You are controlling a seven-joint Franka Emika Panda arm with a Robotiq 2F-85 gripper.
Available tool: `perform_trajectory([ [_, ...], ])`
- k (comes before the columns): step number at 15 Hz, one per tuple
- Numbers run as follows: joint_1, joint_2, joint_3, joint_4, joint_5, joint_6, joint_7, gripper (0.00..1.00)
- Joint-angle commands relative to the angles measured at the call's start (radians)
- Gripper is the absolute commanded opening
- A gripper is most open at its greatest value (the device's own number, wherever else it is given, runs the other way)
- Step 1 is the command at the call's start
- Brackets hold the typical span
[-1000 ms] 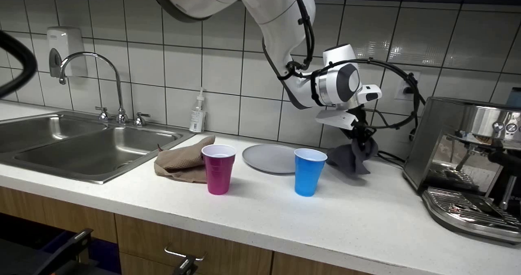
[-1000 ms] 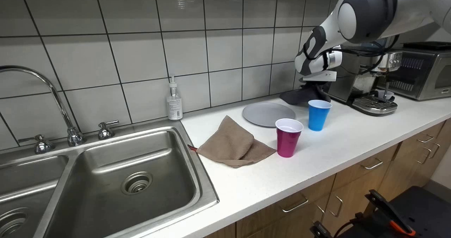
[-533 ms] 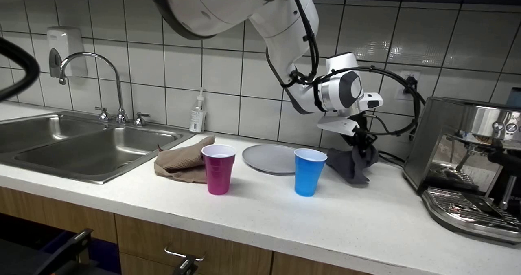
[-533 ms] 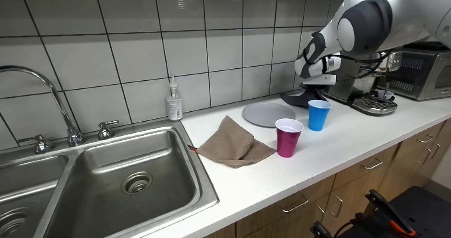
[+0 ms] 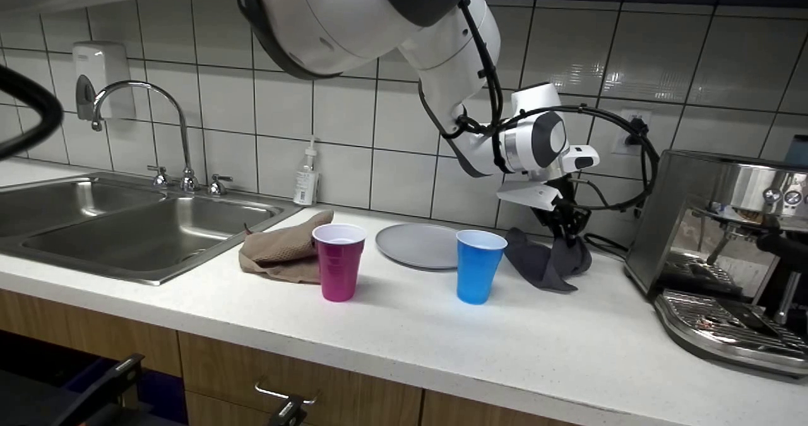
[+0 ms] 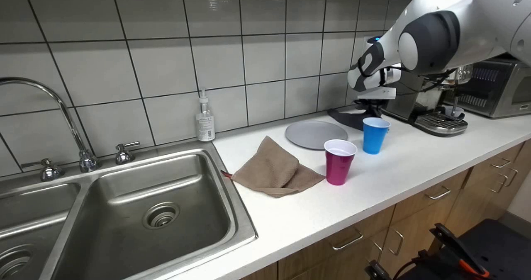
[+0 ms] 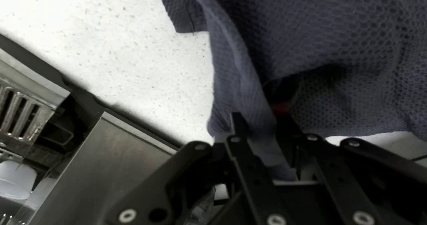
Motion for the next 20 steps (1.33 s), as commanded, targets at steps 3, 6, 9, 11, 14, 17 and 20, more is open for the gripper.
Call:
perform_trajectory([
  [3, 0.002, -0.013, 0.012, 0.033, 0.014, -0.017, 0.001, 0.78],
  [6, 0.022, -0.047, 0.011, -0.009, 0.013, 0.007, -0.001, 0.99],
  [9, 0.053, -0.088, 0.002, -0.057, 0.009, 0.031, 0.009, 1.0],
  [11, 0.077, -0.12, -0.004, -0.1, 0.006, 0.055, 0.013, 1.0],
  [14, 0.117, -0.182, -0.014, -0.199, 0.001, 0.106, 0.02, 1.0],
  [17, 0.161, -0.26, -0.028, -0.331, -0.002, 0.174, 0.026, 1.0],
  [20, 0.203, -0.336, -0.042, -0.46, -0.003, 0.238, 0.026, 1.0],
])
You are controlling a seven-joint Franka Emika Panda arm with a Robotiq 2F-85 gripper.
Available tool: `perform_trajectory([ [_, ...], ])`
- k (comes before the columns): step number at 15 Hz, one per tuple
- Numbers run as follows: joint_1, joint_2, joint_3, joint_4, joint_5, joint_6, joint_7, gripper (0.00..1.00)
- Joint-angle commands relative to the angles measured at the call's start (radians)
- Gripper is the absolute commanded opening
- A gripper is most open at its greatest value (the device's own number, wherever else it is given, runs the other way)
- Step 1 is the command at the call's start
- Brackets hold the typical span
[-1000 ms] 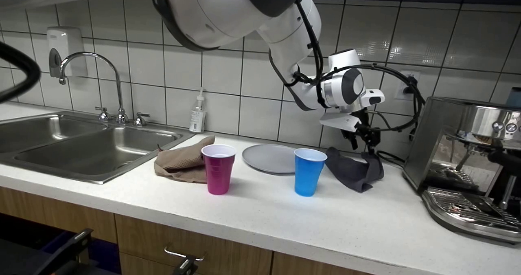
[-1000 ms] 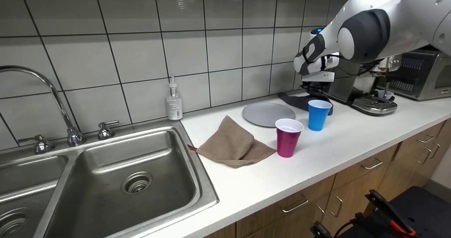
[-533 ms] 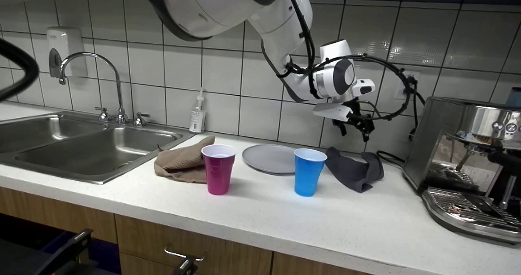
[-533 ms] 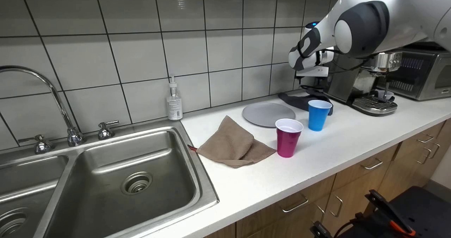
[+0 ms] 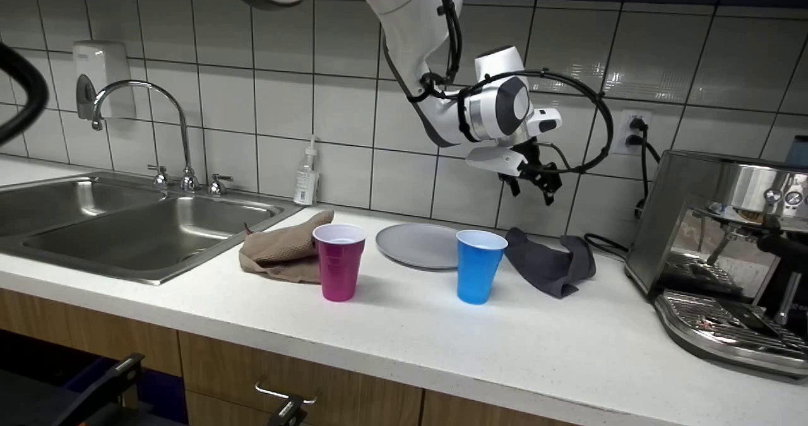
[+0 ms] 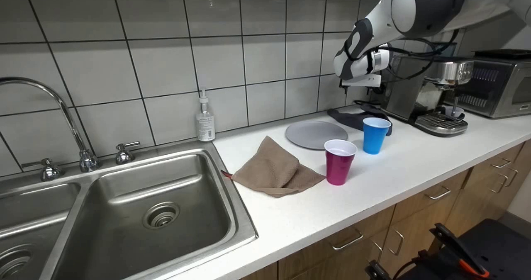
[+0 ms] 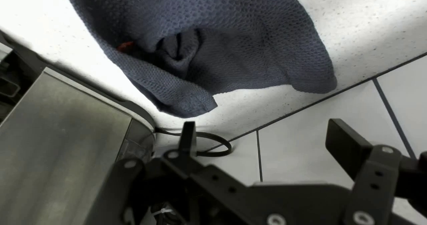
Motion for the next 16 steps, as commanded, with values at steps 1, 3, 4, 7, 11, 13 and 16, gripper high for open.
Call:
perform_trajectory([
  [1, 0.071, -0.157, -0.029, -0.242, -0.01, 0.078, 0.019, 1.0],
  [3, 0.106, -0.21, -0.049, -0.333, -0.015, 0.113, 0.021, 1.0],
  [4, 0.12, -0.238, -0.053, -0.381, -0.014, 0.131, 0.017, 1.0],
  [7, 0.165, -0.322, -0.073, -0.517, -0.035, 0.167, 0.025, 1.0],
  [11, 0.226, -0.415, -0.108, -0.659, -0.054, 0.197, 0.029, 1.0],
  [13, 0.259, -0.457, -0.131, -0.722, -0.073, 0.212, 0.032, 1.0],
  [16, 0.307, -0.51, -0.164, -0.802, -0.108, 0.223, 0.045, 1.0],
])
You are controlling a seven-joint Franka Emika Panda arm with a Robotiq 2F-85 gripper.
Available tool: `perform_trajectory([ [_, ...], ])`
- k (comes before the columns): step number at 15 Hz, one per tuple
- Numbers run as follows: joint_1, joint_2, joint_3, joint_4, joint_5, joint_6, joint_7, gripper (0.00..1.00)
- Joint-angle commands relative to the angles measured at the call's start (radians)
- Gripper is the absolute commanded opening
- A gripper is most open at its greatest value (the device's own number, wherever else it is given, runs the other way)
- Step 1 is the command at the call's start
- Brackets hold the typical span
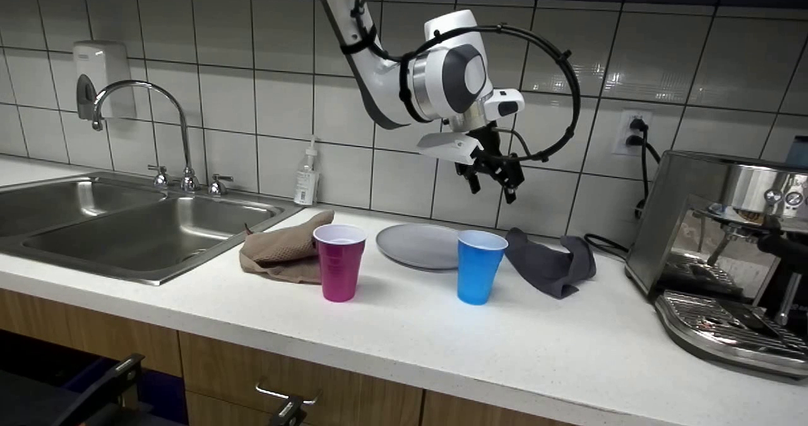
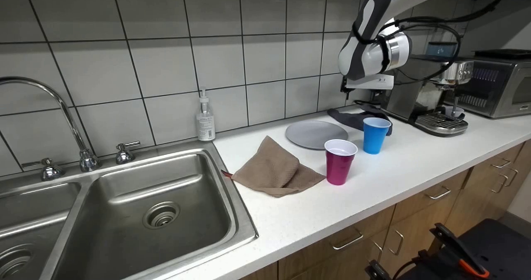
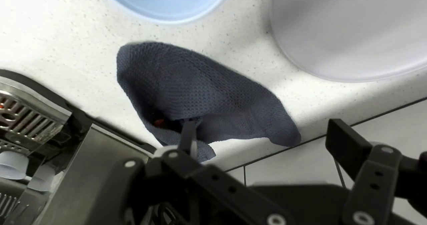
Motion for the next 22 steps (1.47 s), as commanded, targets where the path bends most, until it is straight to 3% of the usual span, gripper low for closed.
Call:
perform_trajectory([
  [1, 0.072, -0.108, -0.053, -0.142, -0.072, 0.023, 0.048, 1.0],
  [11, 0.233, -0.149, -0.19, -0.286, -0.084, 0.043, 0.081, 1.0],
  [16, 0.268, -0.144, -0.226, -0.322, -0.075, 0.042, 0.09, 1.0],
  [22, 0.243, -0.143, -0.2, -0.32, -0.082, 0.03, 0.11, 1.0],
])
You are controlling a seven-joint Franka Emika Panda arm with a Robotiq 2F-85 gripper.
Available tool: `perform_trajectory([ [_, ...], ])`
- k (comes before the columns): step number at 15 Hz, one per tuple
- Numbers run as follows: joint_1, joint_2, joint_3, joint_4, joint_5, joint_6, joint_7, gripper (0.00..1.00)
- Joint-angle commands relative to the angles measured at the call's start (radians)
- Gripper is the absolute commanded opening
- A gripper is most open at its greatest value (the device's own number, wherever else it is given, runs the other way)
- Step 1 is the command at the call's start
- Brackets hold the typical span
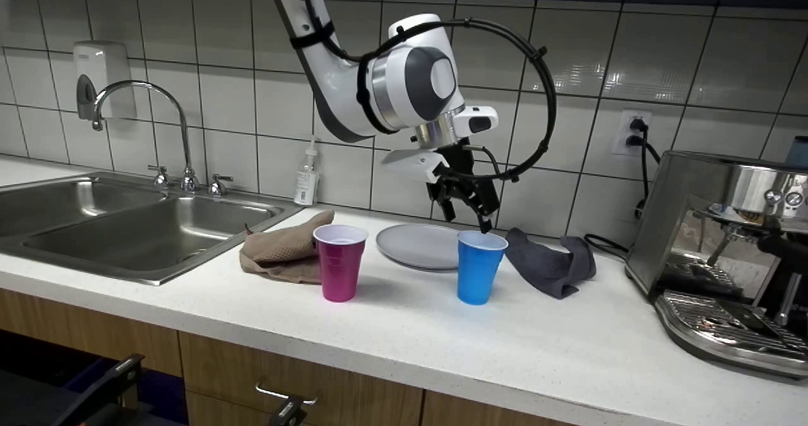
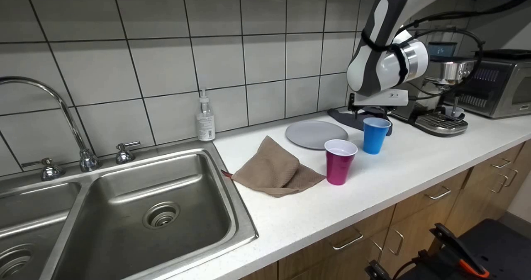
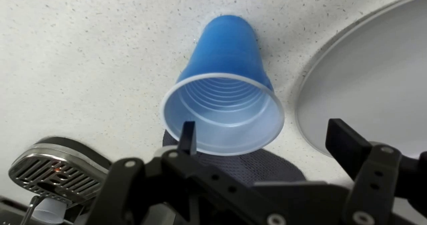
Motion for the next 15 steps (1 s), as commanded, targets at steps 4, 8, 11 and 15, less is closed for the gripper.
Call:
perform_trajectory([
  [4, -0.013, -0.025, 0.018, -0.005, -0.009, -0.02, 0.027, 1.0],
  [8, -0.03, -0.022, 0.041, 0.006, 0.002, -0.045, 0.023, 1.0],
  [11, -0.049, -0.022, 0.065, 0.012, 0.008, -0.064, 0.023, 1.0],
  [15, -0.099, -0.015, 0.11, 0.037, 0.021, -0.079, 0.019, 1.0],
])
